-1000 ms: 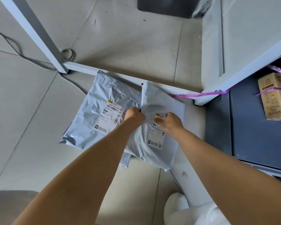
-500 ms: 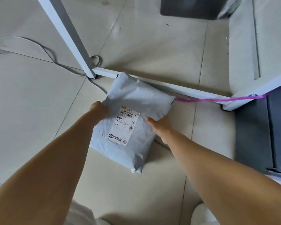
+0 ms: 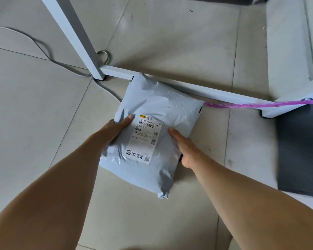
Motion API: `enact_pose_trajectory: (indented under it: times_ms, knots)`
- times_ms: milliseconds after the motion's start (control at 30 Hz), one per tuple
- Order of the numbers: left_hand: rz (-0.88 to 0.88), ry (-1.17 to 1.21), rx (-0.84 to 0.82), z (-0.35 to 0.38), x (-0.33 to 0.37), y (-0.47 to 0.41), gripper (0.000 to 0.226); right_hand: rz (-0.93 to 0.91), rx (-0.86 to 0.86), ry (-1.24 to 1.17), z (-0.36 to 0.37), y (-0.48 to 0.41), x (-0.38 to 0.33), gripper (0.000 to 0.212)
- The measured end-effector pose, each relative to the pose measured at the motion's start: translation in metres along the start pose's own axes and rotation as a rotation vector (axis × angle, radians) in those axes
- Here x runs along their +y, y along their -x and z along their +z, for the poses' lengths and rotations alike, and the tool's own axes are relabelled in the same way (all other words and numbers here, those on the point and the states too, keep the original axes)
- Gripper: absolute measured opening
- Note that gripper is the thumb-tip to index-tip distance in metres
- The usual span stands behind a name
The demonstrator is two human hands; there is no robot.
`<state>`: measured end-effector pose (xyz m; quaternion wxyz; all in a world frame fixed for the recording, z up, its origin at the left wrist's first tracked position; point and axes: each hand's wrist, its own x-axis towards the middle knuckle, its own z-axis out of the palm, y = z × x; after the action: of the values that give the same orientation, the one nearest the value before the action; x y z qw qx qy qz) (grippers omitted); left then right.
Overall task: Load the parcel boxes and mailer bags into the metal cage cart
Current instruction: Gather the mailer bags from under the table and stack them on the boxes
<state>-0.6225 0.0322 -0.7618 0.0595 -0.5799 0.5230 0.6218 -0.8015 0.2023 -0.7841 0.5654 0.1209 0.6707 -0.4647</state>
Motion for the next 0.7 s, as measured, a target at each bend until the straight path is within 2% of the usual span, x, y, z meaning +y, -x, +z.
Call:
enact_pose_trajectory:
  times_ms: [100, 167, 267, 400, 500, 700]
  knots:
    - [-0.011, 0.038, 0.071, 0.007, 0.003, -0.004, 0.093, -0.010, -0.097, -0.030, 0.003, 0.005, -0.008, 0.044]
    - [-0.044, 0.121, 0.065, 0.009, 0.006, -0.007, 0.096, -0.009, -0.138, -0.041, 0.001, 0.007, -0.013, 0.030]
    - [-0.088, 0.210, -0.004, 0.008, 0.010, -0.005, 0.107, -0.004, -0.163, -0.044, -0.001, 0.007, -0.015, 0.028]
    - [-0.103, 0.292, -0.171, 0.016, 0.005, 0.009, 0.075, 0.015, -0.180, -0.036, -0.005, 0.014, -0.015, 0.033]
    - [-0.112, 0.344, -0.218, 0.023, 0.001, 0.017, 0.064, 0.000, -0.237, -0.039, -0.011, 0.018, -0.017, 0.039]
    - [-0.047, 0.370, -0.151, 0.015, 0.022, 0.047, 0.081, -0.027, -0.294, -0.037, -0.007, 0.045, -0.041, 0.032]
